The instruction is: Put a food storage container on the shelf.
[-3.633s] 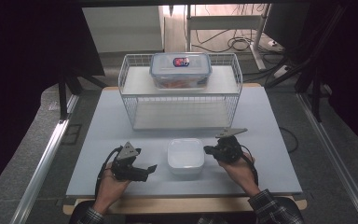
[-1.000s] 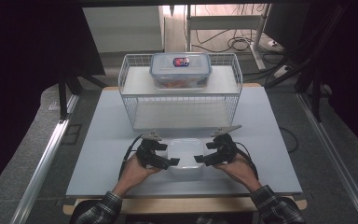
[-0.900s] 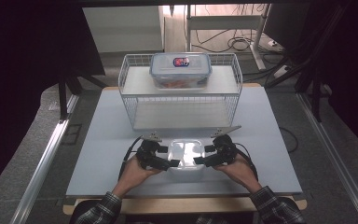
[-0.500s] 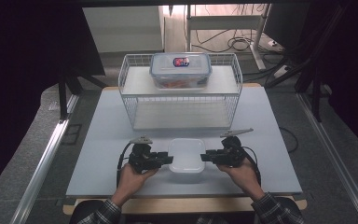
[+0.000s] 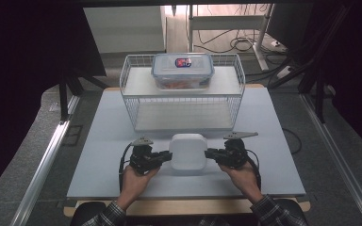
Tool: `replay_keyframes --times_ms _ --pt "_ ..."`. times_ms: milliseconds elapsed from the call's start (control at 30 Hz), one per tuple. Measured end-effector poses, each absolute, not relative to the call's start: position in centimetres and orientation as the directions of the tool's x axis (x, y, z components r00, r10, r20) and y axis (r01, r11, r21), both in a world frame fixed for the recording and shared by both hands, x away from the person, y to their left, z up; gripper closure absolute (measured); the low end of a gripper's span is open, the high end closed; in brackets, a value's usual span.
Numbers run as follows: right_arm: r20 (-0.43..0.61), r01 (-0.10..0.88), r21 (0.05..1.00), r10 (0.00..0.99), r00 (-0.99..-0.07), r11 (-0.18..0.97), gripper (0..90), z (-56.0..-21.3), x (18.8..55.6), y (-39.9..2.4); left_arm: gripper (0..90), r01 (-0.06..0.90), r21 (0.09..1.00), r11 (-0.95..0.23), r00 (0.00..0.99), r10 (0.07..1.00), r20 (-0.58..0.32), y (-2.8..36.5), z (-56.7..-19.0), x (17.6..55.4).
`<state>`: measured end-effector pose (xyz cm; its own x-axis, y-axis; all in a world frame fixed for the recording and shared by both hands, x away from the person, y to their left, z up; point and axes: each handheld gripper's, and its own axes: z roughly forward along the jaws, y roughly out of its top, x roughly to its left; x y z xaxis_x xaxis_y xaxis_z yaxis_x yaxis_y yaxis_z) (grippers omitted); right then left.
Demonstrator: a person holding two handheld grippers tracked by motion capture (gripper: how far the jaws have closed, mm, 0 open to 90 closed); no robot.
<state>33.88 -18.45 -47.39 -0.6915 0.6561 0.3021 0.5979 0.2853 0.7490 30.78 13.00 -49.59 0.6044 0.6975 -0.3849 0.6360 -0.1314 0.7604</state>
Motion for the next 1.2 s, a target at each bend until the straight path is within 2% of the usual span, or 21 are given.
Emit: replay_keyframes --times_ms 333,1200 --pt "0.274 0.548 0.797 0.658 -0.701 0.252 79.2 -45.8 34.1 -18.3 78.6 0.597 0.794 -0.111 0.608 0.708 -0.359 13.1 -48.2 31.3" --pt "0.216 0.434 0.877 0.638 -0.739 0.206 79.2 -39.4 36.9 -17.2 78.6 0.487 0.863 -0.135 0.626 0.743 -0.237 14.2 -40.2 33.8"
